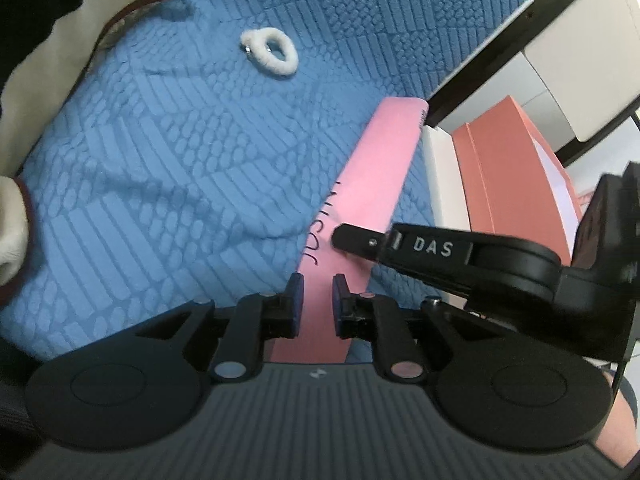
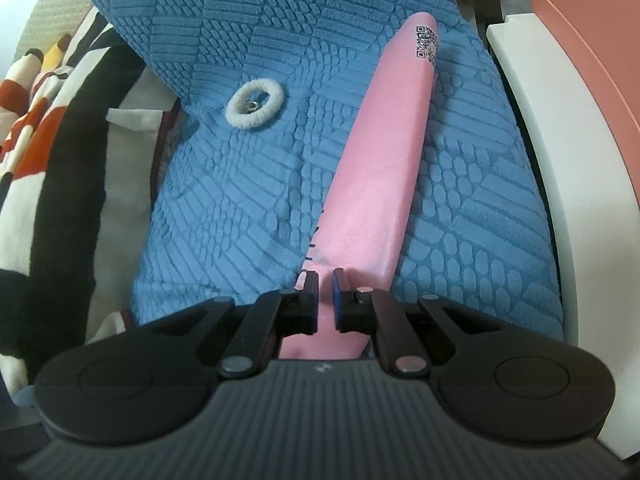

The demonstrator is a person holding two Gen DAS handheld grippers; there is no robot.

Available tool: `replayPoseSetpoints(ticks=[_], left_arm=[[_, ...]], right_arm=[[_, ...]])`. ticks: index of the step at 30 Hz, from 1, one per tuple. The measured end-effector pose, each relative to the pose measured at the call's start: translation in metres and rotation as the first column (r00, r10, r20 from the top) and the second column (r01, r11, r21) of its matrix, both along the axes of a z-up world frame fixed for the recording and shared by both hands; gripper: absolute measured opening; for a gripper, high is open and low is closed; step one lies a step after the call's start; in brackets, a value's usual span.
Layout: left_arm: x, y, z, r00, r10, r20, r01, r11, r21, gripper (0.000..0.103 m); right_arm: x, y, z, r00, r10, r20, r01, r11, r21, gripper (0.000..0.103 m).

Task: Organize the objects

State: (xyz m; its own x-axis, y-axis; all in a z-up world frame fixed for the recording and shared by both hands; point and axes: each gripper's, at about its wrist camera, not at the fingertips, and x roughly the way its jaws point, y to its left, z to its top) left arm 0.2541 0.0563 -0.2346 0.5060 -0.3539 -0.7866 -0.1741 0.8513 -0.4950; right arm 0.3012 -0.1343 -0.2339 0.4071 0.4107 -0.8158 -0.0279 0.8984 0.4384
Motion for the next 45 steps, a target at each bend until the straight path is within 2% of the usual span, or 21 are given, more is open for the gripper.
replayPoseSetpoints(ticks=[4, 9, 15, 20, 24, 25, 33, 36, 40, 42, 45], left_arm=[[-0.001, -0.005, 0.005, 0.999, -0.012, 0.037, 0.012, 1.0, 0.007, 0.016], [-0.001, -0.013, -0.006, 0.999, -0.036, 0.005, 0.035, 0.999, 0.023, 0.016], [0.005, -0.023, -0.019, 0.998, -0.059, -0.019, 0.06, 0.995, 0.079, 0.016], [0.006, -0.021, -0.021, 0.998, -0.057, -0.024, 0.058, 0.996, 0.07, 0.016], [0.006, -0.022, -0.02, 0.997, -0.074, -0.022, 0.075, 0.994, 0.082, 0.016], [0.006, -0.023, -0.02, 0.997, -0.075, -0.022, 0.077, 0.993, 0.085, 0.016], [0.005, -0.019, -0.023, 0.998, -0.065, -0.022, 0.066, 0.996, 0.055, 0.016], [0.005, -0.017, -0.024, 0.998, -0.058, -0.022, 0.059, 0.997, 0.04, 0.016], [0.004, -0.017, -0.025, 0.998, -0.058, -0.019, 0.059, 0.998, 0.037, 0.016], [0.004, -0.017, -0.024, 0.998, -0.057, -0.017, 0.057, 0.998, 0.038, 0.016], [0.004, -0.018, -0.023, 0.999, -0.052, -0.013, 0.052, 0.998, 0.047, 0.016]], right_arm=[[0.0, -0.002, -0.001, 1.0, -0.004, 0.0, 0.004, 1.0, 0.013, 0.006], [0.001, -0.005, -0.002, 1.0, -0.015, -0.011, 0.015, 0.999, 0.032, 0.007], [0.001, -0.01, -0.002, 1.0, -0.023, 0.009, 0.023, 0.999, 0.047, 0.008], [0.01, -0.025, 0.007, 0.987, -0.126, 0.101, 0.124, 0.992, 0.025, 0.016], [0.025, -0.041, 0.012, 0.971, -0.197, 0.139, 0.197, 0.98, 0.017, 0.041], [0.029, -0.043, 0.012, 0.968, -0.199, 0.149, 0.202, 0.979, -0.001, 0.042], [0.062, -0.05, 0.005, 0.973, -0.182, 0.145, 0.176, 0.983, 0.056, 0.042], [0.069, -0.048, 0.0, 0.976, -0.174, 0.134, 0.17, 0.985, 0.041, 0.042], [0.072, -0.047, -0.007, 0.98, -0.166, 0.108, 0.159, 0.985, 0.071, 0.041], [0.069, -0.042, -0.005, 0.984, -0.14, 0.109, 0.136, 0.99, 0.043, 0.038], [0.064, -0.041, 0.0, 0.985, -0.122, 0.125, 0.118, 0.992, 0.039, 0.025]])
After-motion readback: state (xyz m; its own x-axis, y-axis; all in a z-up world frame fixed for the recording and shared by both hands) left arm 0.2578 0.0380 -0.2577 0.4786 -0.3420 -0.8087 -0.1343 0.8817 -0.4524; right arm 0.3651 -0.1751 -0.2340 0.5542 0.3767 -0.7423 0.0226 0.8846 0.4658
